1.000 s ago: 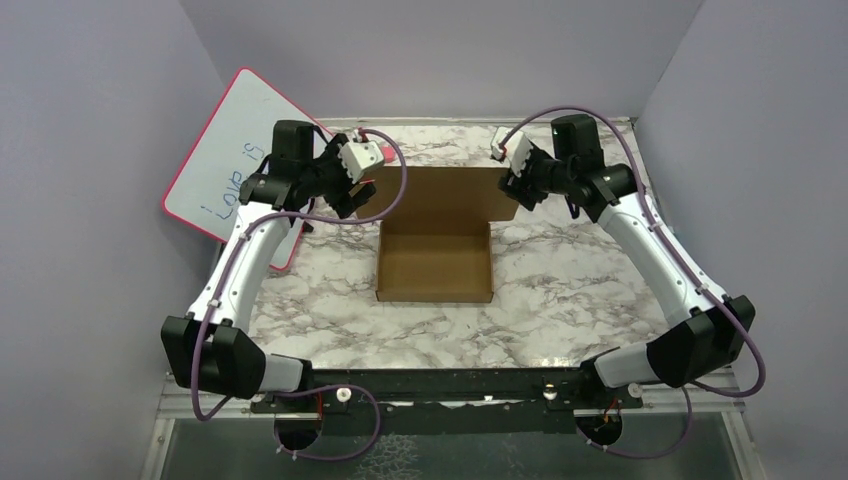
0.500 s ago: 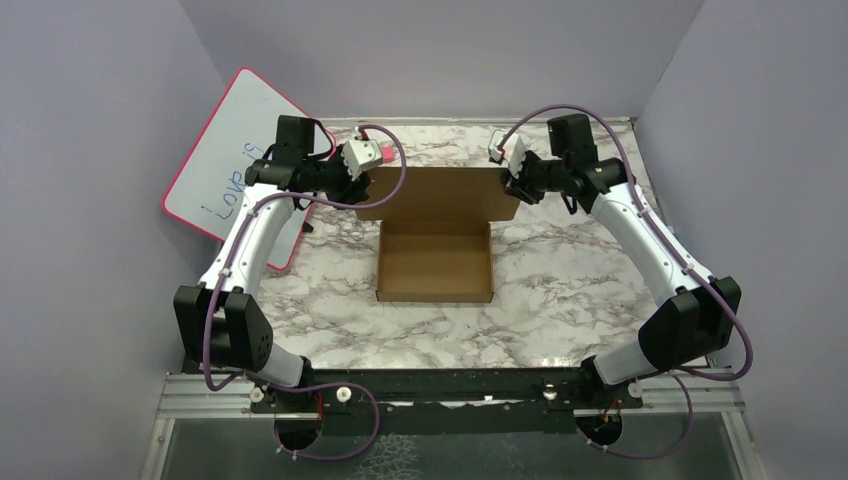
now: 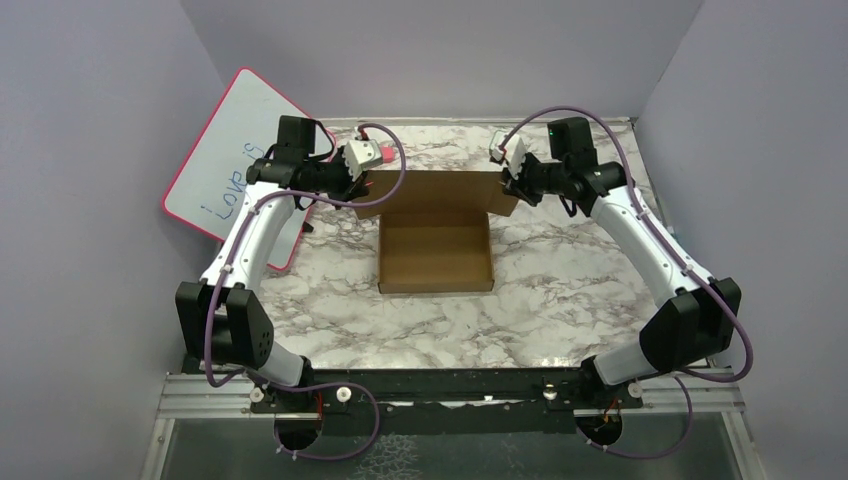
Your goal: Fold the paper box
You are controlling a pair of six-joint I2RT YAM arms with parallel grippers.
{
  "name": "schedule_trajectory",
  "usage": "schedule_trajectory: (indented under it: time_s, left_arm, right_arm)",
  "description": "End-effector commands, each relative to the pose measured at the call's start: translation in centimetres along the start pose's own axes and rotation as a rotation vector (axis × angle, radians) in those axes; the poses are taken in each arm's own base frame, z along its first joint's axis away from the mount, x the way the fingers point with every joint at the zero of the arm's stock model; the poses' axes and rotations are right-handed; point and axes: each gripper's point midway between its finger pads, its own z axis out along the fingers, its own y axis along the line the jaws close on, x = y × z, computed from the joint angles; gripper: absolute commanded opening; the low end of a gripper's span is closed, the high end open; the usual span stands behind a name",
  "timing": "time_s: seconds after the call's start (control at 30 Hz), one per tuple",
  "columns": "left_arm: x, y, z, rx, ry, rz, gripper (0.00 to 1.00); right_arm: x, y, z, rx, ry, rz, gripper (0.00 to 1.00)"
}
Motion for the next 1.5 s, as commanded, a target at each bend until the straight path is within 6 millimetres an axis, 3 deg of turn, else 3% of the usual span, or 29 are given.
schedule_trajectory:
  time_s: [0.0,0.43,0.7,0.87,0.97,1.1,1.47]
  left_arm:
    - [-1.7,0.0,-0.3,0.022,-0.056,-0.06,0.0]
    - [-2.2,0.9,-0.6,-0.175,-0.011,-0.538,0.0]
    - [-2.7,0.4,-0.7,-0.322,-0.052,-0.756,0.0]
    - [-3.6,-0.2,0.0,-0.374,-0.062,-0.822,0.0]
    - [-4.4,-0.6,0.7,-0.394,-0.066,-0.84,0.0]
    - [-5.3,-0.8,1.5,-0.422,-0.083,-0.848,0.0]
    - [-6.9,2.3,2.2,-0.541,-0.163,-0.901,0.0]
  right_arm:
    - [-1.6,0.2,-0.7,0.017,-0.085,0.06,0.01]
    - [-2.1,-0.3,-0.5,0.178,-0.017,0.481,0.01]
    - [-3.1,1.5,0.5,0.297,0.058,0.667,0.01]
    - [-2.3,1.9,1.1,0.41,0.142,0.815,0.01]
    - [-2.7,2.2,1.5,0.43,0.122,0.907,0.01]
    - [-3.4,1.1,1.5,0.506,0.079,1.01,0.01]
    - [-4.2,-1.6,2.2,0.655,0.008,1.128,0.01]
